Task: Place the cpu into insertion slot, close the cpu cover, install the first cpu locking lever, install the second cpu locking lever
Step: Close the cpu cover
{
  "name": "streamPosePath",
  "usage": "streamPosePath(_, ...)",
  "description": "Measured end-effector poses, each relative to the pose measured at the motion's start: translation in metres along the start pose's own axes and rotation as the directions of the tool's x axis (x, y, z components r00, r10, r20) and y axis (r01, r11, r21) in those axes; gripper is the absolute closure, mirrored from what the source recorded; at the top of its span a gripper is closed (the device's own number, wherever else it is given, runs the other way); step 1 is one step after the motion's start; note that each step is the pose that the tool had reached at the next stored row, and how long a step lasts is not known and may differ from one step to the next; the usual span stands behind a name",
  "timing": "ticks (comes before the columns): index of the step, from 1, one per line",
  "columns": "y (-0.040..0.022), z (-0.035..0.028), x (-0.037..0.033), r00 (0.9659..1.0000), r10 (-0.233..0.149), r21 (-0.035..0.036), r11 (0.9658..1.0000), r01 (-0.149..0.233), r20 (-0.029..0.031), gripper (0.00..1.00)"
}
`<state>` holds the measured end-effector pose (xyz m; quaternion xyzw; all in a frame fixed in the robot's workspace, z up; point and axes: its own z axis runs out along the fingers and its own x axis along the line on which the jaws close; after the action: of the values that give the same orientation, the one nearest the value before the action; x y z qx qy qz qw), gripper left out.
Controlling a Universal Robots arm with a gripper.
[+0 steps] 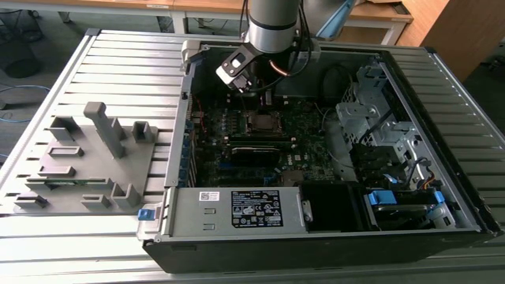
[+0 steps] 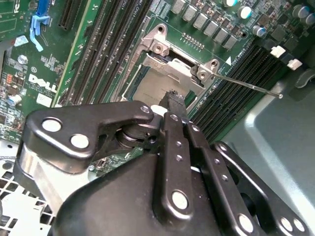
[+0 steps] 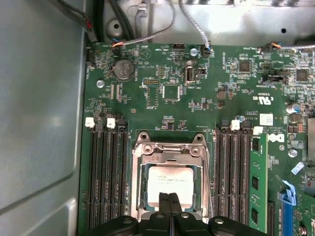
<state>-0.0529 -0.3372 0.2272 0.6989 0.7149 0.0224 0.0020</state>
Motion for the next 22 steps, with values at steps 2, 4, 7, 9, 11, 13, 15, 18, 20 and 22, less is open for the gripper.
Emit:
streamPosePath(2,0.0001,0.0001,0.0000,0.9995,-0.032,0.0009,0.9995,0.032,-0.0012,0.89)
streamPosePath(4,0.0000,0.0002,0.0000,0.9978,-0.067,0.0018,0.9978,0.067,-0.0024,0.89)
streamPosePath(7,0.0000,0.0003,0.0000,0.9954,-0.096,0.0027,0.9954,0.096,-0.0033,0.89)
streamPosePath(9,0.0000,0.0003,0.0000,0.9949,-0.101,0.0028,0.9949,0.101,-0.0036,0.89)
streamPosePath(11,0.0000,0.0003,0.0000,0.9943,-0.106,0.0029,0.9943,0.106,-0.0038,0.89)
streamPosePath(13,0.0000,0.0003,0.0000,0.9943,-0.106,0.0029,0.9943,0.106,-0.0038,0.89)
streamPosePath(15,0.0000,0.0003,0.0000,0.9943,-0.107,0.0029,0.9943,0.107,-0.0038,0.89)
streamPosePath(18,0.0000,0.0003,0.0000,0.9943,-0.107,0.0029,0.9943,0.107,-0.0038,0.89)
streamPosePath(20,0.0000,0.0003,0.0000,0.9942,-0.107,0.0029,0.9942,0.107,-0.0039,0.89)
streamPosePath(22,0.0000,0.0004,-0.0001,0.9937,-0.112,0.0031,0.9937,0.112,-0.0040,0.89)
